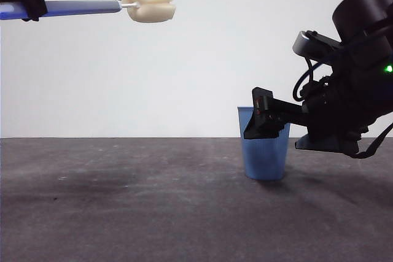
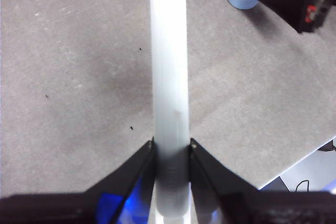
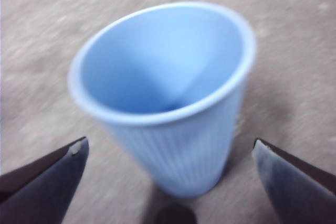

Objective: Pick up the cup brush,pick up the cup,insert the brush into the cup,clean the cup,put the cup brush back,put the cup back to the fixed position on the table

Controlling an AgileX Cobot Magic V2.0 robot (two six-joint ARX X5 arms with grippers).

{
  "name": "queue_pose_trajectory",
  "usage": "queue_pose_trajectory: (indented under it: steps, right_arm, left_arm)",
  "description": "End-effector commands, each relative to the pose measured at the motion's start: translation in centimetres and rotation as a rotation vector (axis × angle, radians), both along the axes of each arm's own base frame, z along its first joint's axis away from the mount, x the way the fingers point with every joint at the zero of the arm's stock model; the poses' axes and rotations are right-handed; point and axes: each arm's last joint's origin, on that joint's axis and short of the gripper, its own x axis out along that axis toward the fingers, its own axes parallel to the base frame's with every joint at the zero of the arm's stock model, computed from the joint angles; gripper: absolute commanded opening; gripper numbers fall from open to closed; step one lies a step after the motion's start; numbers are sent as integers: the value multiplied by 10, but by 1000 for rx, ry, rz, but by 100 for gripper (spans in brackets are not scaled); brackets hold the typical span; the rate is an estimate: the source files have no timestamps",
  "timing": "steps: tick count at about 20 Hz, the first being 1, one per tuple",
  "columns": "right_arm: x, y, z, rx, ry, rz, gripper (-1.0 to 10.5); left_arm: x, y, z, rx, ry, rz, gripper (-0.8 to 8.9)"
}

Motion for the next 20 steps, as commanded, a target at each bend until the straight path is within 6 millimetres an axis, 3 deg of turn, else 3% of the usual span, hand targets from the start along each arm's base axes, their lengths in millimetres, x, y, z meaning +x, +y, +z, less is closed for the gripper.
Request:
queue_pose_trajectory:
  steps: [1, 5, 12, 16, 20]
  right_arm:
    - [3, 2, -5, 2, -34, 10, 598]
    - [15, 8, -10, 5, -39, 9, 583]
    - [18, 10, -8, 16, -64, 11, -5]
    - [12, 12, -3, -14, -34, 32, -16]
    - [-6, 14, 24, -178, -28, 120, -17]
  left_arm:
    - [0, -1, -2, 5, -2, -10, -9]
    - [0, -1, -2, 5, -2, -9, -9]
    - [0, 0, -2, 7, -1, -10, -9]
    - [-2, 1, -4, 51, 4, -49, -9]
    - [-5, 3, -7, 155, 5, -159, -9]
